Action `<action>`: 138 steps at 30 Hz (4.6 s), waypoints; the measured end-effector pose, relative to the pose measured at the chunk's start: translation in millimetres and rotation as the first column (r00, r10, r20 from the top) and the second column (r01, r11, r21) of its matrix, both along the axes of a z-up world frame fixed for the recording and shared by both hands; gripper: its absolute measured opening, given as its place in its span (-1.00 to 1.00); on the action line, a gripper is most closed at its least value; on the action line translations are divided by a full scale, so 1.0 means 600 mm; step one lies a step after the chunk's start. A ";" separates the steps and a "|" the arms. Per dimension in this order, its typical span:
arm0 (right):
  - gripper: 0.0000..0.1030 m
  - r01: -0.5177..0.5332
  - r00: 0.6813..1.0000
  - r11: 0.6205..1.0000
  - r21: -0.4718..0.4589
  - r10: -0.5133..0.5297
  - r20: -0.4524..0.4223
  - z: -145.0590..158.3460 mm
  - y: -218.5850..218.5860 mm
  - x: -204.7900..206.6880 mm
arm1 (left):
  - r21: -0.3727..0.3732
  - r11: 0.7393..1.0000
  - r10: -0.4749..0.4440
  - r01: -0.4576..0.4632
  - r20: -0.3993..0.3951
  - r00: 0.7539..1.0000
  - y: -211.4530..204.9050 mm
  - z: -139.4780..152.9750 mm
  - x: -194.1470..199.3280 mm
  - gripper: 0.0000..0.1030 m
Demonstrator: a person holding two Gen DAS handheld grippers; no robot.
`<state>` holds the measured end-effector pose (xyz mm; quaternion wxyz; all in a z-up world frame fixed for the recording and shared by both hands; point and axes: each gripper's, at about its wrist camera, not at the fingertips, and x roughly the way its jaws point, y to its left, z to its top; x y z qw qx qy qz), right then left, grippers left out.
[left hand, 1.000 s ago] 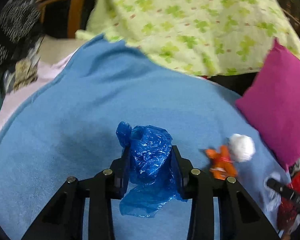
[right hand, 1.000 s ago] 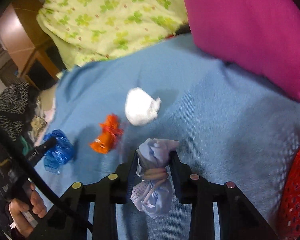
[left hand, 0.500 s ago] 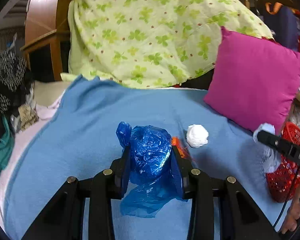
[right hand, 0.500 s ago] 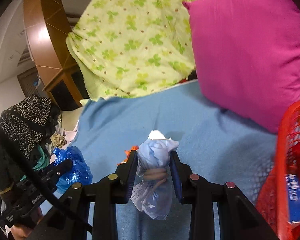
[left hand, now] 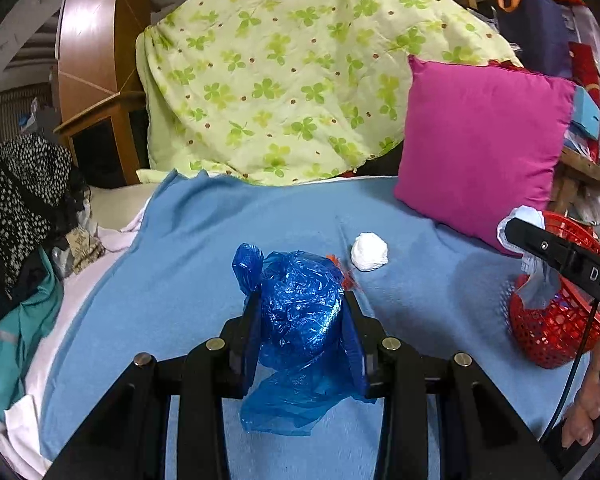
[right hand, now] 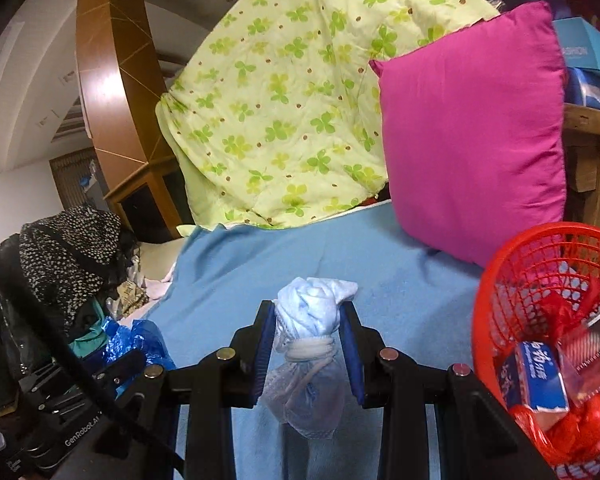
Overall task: Collect trash
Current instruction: 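Lift the blue bag and light blue knotted bag and carry them toward the red basket, then lower the blue bag into the basket and open the left tool while the right tool releases its bag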
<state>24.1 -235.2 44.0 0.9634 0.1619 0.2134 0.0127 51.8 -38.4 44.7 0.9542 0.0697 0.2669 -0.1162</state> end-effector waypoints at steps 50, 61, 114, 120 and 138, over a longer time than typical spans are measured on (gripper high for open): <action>-0.33 0.105 0.974 0.991 0.083 -0.119 0.191 0.132 -0.127 -0.207 | 0.111 0.981 -0.173 0.160 0.125 0.977 -0.123 0.102 -0.101 -0.23; -0.33 0.136 0.967 0.985 0.107 -0.155 0.201 0.134 -0.150 -0.228 | 0.141 0.970 -0.218 0.199 0.139 0.966 -0.160 0.113 -0.111 -0.23; -0.33 0.217 0.946 0.960 0.178 -0.252 0.204 0.147 -0.268 -0.278 | 0.237 0.904 -0.397 0.355 0.160 0.904 -0.321 0.138 -0.155 -0.23; -0.33 0.195 0.954 0.952 0.236 -0.240 0.180 0.138 -0.300 -0.277 | 0.175 0.889 -0.445 0.423 0.105 0.890 -0.338 0.133 -0.141 -0.23; -0.28 0.189 0.973 0.854 0.484 -0.230 0.026 0.047 -0.404 -0.213 | -0.147 0.754 -0.657 0.640 -0.175 0.733 -0.383 0.045 -0.068 -0.15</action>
